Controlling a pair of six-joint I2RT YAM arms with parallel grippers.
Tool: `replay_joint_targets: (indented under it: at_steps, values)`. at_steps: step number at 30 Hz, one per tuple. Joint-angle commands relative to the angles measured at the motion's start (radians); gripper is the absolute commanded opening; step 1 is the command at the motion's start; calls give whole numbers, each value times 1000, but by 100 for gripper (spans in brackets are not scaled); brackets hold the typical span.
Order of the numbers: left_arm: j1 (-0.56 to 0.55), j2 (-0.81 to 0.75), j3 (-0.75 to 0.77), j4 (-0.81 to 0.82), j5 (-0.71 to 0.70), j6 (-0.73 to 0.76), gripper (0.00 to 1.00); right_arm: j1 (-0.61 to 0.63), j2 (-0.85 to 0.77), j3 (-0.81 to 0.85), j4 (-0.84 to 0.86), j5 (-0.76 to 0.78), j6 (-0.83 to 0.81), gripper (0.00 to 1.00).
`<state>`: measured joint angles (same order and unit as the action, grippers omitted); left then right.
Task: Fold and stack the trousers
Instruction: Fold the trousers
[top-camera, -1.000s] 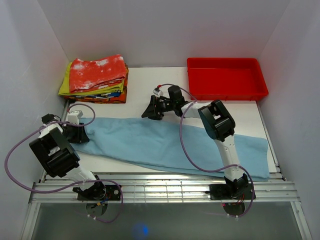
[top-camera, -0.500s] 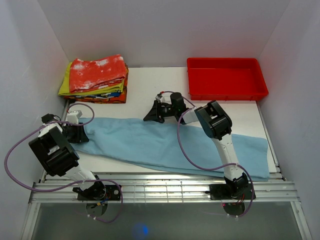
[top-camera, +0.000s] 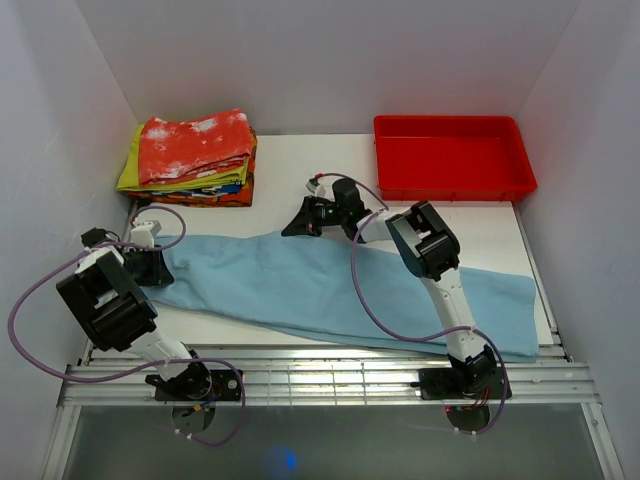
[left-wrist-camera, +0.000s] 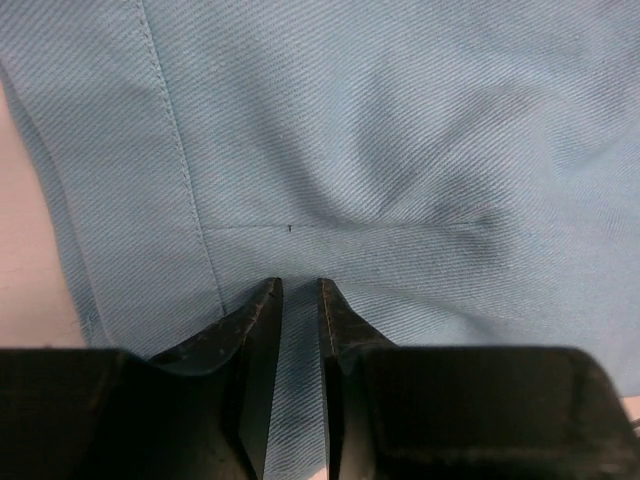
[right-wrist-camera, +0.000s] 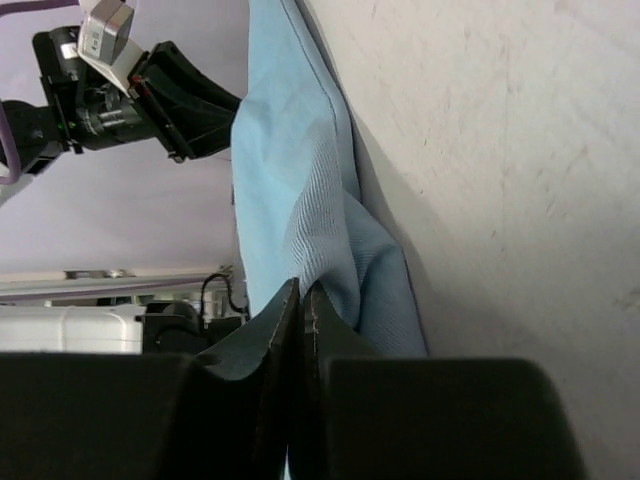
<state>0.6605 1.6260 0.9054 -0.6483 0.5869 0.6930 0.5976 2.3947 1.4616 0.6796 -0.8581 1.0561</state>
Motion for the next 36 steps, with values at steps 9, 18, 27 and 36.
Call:
replay_joint_targets:
  at_steps: [9,18,27,36]
  values:
    - [56,24,-5,-13,-45,31,0,-15,-176,98,-319,200,-756,8]
    - [59,48,47,-8,-91,31,0,45,-302,-13,-696,241,-1240,49]
    - [45,-116,314,-381,325,304,97,-53,-543,-44,-1018,338,-1393,99]
    - [-421,67,573,-145,324,-36,83,-113,-690,-233,-1442,226,-1614,61]
